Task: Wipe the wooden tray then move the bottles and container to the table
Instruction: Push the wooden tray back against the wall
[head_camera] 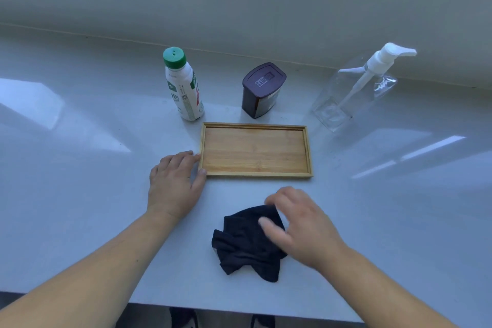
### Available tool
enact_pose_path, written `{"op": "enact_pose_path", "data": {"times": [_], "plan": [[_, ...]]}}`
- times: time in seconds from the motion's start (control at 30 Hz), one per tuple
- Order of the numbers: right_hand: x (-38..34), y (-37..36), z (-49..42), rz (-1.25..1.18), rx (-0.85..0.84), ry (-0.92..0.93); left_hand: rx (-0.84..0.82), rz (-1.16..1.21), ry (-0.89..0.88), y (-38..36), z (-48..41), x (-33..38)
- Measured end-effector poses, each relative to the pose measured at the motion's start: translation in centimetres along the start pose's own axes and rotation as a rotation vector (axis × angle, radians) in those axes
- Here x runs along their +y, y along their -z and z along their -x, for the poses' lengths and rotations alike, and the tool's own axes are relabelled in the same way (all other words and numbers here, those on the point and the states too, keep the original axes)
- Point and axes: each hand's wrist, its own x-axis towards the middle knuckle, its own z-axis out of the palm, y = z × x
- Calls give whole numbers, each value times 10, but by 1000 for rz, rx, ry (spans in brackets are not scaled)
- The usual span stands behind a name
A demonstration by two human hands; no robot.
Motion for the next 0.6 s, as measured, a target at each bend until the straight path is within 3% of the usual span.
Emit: {"op": "enact_pose_path", "data": {"times": [0.13, 0.2, 0.4, 0.6], "plan": [[35, 36, -42, -359, 147, -550, -107, 248, 235, 18, -8, 21], [46, 44, -58, -586, 157, -688, -162, 460, 346, 27, -12, 31], [49, 51, -81, -881, 168, -740, -302, 750, 488, 43, -21, 61], [49, 62, -47, -948, 225, -713, -364, 850, 510, 44, -2, 74]]}}
